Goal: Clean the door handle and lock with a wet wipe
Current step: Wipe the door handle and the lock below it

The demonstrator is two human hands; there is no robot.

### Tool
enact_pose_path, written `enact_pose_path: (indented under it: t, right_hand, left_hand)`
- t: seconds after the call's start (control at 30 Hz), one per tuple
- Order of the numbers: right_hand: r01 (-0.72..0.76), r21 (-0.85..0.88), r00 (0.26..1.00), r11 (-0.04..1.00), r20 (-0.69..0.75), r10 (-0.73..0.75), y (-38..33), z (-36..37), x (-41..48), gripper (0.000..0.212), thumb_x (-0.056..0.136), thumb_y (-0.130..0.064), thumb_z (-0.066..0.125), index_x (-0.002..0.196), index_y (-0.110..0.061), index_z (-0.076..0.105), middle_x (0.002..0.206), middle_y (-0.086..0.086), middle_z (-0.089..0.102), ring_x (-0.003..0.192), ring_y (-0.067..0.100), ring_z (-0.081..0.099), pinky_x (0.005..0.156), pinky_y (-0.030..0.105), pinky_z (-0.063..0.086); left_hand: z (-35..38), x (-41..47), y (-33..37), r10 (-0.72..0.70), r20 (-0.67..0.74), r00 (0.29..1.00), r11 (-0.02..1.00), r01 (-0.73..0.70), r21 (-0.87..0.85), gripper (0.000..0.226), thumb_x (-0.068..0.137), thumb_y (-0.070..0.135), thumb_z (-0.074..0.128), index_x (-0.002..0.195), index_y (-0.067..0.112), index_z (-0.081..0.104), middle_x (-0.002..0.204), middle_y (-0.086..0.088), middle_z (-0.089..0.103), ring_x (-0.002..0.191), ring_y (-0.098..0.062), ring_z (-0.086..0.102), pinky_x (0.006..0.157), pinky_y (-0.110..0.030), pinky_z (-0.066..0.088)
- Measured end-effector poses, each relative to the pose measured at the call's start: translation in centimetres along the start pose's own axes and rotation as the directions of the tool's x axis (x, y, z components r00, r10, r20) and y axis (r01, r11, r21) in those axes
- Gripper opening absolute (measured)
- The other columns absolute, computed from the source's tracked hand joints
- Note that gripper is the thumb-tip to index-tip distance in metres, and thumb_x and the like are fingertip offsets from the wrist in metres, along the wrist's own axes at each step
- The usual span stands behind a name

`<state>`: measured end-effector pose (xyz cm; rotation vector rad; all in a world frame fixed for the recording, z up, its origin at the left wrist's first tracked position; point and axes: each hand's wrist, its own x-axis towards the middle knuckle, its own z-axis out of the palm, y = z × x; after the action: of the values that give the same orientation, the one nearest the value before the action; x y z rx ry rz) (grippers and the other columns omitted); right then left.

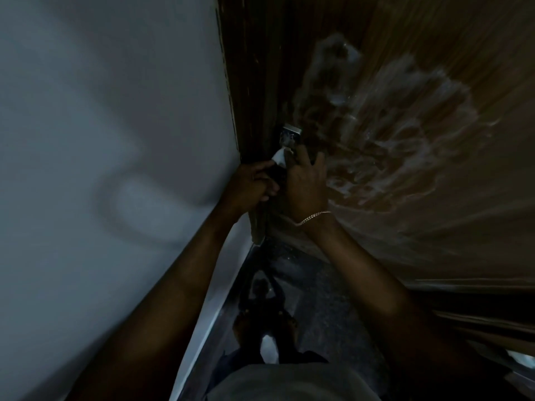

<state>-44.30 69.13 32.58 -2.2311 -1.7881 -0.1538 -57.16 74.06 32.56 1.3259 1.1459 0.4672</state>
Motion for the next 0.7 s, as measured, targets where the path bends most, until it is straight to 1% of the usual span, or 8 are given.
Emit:
enact_pose_path:
  t: [0.07,0.17,0.23,0.3,0.4,0.5,0.6,0.7]
  right_hand:
    - [-0.016,0.005,1.0,1.0,0.004,0.016,-0.6,0.1,0.5,0.033,0.101,-0.015,0.048,0.13,-0.005,0.06,0.14,0.014,0.052,0.11,0.039,0.05,0.093,0.044,0.044]
    - [0.032,0.001,0.999,0.999,0.018,-0.032,-1.5,0.3,1.0,0.031,0.101,-0.012,0.045,0.126,-0.005,0.062,0.141,0.015,0.051,0.11,0.038,0.051,0.096,0.043,0.044]
    - [0.055,0.036,0.998,0.998,0.003,-0.055,-0.2,0.2,0.6,0.029,0.099,-0.014,0.051,0.124,-0.007,0.065,0.137,0.016,0.055,0.109,0.037,0.053,0.096,0.042,0.044]
    - [0.02,0.093,0.998,0.995,-0.056,-0.014,1.4,0.0,0.3,0.022,0.093,-0.009,0.058,0.109,-0.005,0.072,0.126,0.018,0.061,0.101,0.039,0.056,0.09,0.04,0.046]
    - [-0.002,0.168,1.0,0.986,-0.023,0.005,1.2,-0.5,0.9,0.015,0.089,-0.005,0.063,0.099,-0.001,0.074,0.121,0.02,0.062,0.101,0.038,0.055,0.087,0.039,0.045]
    - [0.009,0.246,1.0,0.969,-0.015,-0.005,0.6,-0.5,0.6,0.018,0.083,0.0,0.068,0.101,0.001,0.072,0.114,0.022,0.062,0.099,0.038,0.057,0.086,0.041,0.051]
    - [0.083,0.289,0.995,0.954,-0.074,-0.064,1.3,-0.8,-0.5,0.03,0.082,0.003,0.069,0.112,0.001,0.071,0.109,0.022,0.063,0.096,0.038,0.06,0.083,0.037,0.05]
    - [0.088,0.246,0.995,0.965,-0.064,-0.075,0.6,-0.5,0.9,0.032,0.092,-0.004,0.062,0.123,-0.003,0.067,0.123,0.02,0.061,0.108,0.037,0.057,0.094,0.038,0.048]
  left_hand:
    - [-0.1,-0.1,0.2,0.006,0.012,1.0,1.0,-0.006,0.007,0.055,0.091,-0.001,0.055,0.143,0.019,0.053,0.09,0.006,0.073,0.086,-0.017,0.07,0.077,-0.033,0.057]
    - [-0.3,-0.2,0.4,0.011,0.016,1.0,1.0,-0.012,0.009,0.055,0.089,0.0,0.055,0.14,0.021,0.056,0.093,0.014,0.071,0.09,-0.014,0.07,0.075,-0.029,0.058]
    - [-0.3,-0.1,0.3,-0.008,0.02,1.0,1.0,0.008,0.018,0.055,0.092,0.0,0.052,0.144,0.019,0.052,0.089,0.006,0.072,0.085,-0.015,0.07,0.075,-0.03,0.056]
    - [-0.4,-0.2,0.2,-0.015,0.035,0.999,1.0,0.014,0.022,0.056,0.095,-0.002,0.05,0.147,0.019,0.047,0.086,-0.001,0.072,0.081,-0.016,0.068,0.074,-0.029,0.054]
    - [-0.4,-0.3,0.3,-0.017,0.029,0.999,1.0,0.017,0.012,0.058,0.094,-0.003,0.051,0.147,0.021,0.047,0.086,-0.002,0.072,0.079,-0.013,0.068,0.072,-0.027,0.054]
    - [-0.3,-0.2,0.5,-0.026,0.016,1.0,1.0,0.026,-0.006,0.055,0.093,-0.002,0.053,0.143,0.021,0.052,0.083,0.0,0.072,0.077,-0.014,0.068,0.073,-0.027,0.055]
    - [-0.3,-0.1,0.8,-0.039,0.018,0.999,0.999,0.039,-0.005,0.05,0.094,-0.001,0.053,0.141,0.016,0.055,0.081,0.0,0.072,0.076,-0.014,0.068,0.072,-0.027,0.055]
    - [-0.3,-0.1,0.9,-0.048,0.019,0.999,0.999,0.048,-0.004,0.049,0.093,-0.001,0.055,0.14,0.012,0.054,0.09,-0.005,0.072,0.082,-0.018,0.069,0.074,-0.029,0.055]
